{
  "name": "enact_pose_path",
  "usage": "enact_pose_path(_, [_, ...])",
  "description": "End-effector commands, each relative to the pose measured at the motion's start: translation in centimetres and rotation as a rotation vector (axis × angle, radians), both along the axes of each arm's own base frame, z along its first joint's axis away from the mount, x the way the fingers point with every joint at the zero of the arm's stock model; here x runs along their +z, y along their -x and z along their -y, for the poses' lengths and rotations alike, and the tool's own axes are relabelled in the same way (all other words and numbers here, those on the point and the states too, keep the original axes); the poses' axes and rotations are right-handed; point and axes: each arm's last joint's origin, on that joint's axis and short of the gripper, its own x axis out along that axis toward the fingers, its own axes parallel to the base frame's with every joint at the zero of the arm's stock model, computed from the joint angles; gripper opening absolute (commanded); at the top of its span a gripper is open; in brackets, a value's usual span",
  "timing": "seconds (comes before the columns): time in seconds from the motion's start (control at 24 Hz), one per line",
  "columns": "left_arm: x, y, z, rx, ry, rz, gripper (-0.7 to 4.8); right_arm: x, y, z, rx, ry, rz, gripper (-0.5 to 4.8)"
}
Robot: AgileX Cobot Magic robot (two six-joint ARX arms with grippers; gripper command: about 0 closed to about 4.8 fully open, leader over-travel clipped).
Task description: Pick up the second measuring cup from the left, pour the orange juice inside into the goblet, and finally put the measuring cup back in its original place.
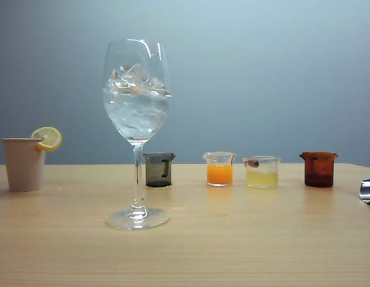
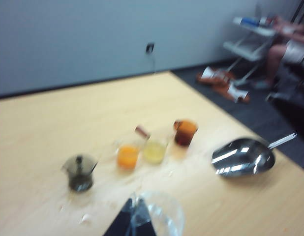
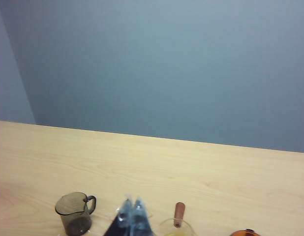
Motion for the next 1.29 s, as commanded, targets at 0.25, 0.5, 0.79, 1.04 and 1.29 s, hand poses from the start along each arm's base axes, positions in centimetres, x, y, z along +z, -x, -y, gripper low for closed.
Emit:
enact_pose_path(0.25, [0.4,1.4,-0.6,-0.095,-0.111,-0.102,-0.06,-0.6,-0.4,-2.3,0.056,0.001,-0.023,-0.02])
enact_pose_path(0.5, [0.7,1.4,-0.6,-0.095,-0.095,-0.075,-0.06,-2.1,-1.5,-4.3,0.044,0.015,-0.072,-0.02])
enact_pose_path(0.79, [0.6,1.2,-0.5,-0.095,-0.099,-0.083,-0.06,-6.1,-4.2,-9.3,0.07,0.027,-0.103,-0.02])
enact_pose_path(1.04, [0.6,1.3,-0.5,-0.113,-0.09,-0.091,-0.06,-10.4,-6.6,-11.1,-0.048,0.019,-0.137,-0.02])
enact_pose_path(1.29, [0.6,1.3,-0.4,-0.134,-0.082,-0.087,-0.06,-13.6,-8.0,-12.5,-0.123,0.012,-0.193,-0.02])
